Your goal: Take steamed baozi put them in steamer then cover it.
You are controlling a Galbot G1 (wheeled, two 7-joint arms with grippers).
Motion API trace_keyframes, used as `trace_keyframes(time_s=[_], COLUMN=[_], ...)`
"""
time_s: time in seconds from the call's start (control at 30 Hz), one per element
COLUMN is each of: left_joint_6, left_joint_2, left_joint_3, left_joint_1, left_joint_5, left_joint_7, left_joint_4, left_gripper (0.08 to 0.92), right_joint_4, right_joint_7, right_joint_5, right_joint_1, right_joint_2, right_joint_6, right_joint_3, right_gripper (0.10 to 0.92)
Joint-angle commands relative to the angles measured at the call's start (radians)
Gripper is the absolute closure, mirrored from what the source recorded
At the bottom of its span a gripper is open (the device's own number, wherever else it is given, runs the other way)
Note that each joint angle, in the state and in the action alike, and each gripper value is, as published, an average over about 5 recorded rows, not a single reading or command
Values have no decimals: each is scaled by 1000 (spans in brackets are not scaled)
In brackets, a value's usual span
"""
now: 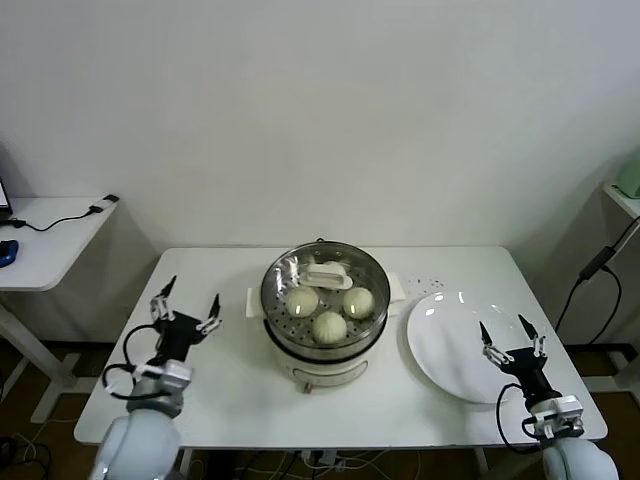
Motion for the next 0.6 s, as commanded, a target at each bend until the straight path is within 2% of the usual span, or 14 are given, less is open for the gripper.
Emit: trace_keyframes(time_s=[0.03, 0.6], left_joint_6=[-337, -356], left_joint_2=[-144, -166], left_joint_3=[-265, -258], left_joint_1=[100, 83], left_joint_5=[-457, -370], left_joint_7=[27, 116], left_joint_4=[194, 231], left_gripper=[177, 177], right_joint_4=[33, 52], right_joint_7=[8, -30], right_joint_5=[3, 102], right_joint_1=[-17, -20], right_joint_2=[18, 0], right_joint_6=[-15, -38], right_joint_3=[-2, -22], right_gripper=[203, 203])
